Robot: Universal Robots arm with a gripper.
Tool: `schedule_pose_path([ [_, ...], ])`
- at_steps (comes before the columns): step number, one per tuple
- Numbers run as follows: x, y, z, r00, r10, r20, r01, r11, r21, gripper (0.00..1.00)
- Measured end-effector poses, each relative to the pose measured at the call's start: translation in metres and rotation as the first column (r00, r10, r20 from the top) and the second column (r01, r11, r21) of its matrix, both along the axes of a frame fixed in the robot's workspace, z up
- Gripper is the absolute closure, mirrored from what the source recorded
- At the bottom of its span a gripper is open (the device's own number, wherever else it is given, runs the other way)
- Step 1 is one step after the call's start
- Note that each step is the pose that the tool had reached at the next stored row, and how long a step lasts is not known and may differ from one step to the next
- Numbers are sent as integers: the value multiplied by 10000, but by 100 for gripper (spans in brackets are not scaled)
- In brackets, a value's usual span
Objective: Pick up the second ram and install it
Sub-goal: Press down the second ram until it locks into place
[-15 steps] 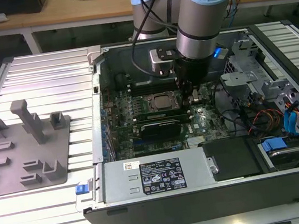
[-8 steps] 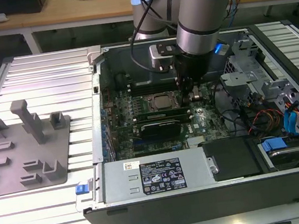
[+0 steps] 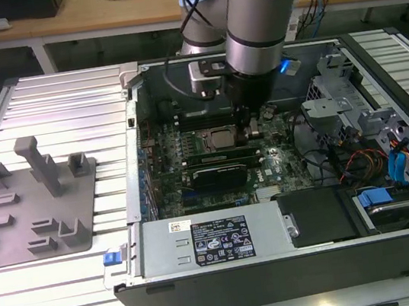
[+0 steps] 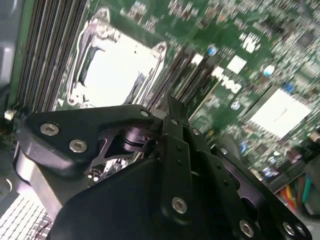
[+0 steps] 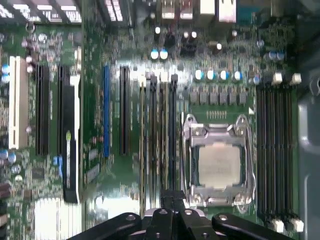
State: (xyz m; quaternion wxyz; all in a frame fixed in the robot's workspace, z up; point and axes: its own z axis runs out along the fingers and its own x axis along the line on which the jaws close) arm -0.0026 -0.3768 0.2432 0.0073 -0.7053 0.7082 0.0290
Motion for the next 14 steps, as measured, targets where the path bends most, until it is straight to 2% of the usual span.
schedule_pose_path([
  [2, -136, 1, -1, 10000, -1, 16, 1, 10000, 1, 92],
  [5, -266, 0, -1, 10000, -2, 26, 2, 10000, 1, 92],
  [6, -364, 0, -2, 10000, 0, 34, 0, 10000, 1, 92],
  [9, -508, 1, -3, 10000, -1, 36, 1, 10000, 1, 92],
  [12, -519, 0, -6, 10000, -1, 35, 1, 10000, 0, 92],
  [14, -537, 0, -45, 10000, 1, 35, -1, 10000, 1, 92],
])
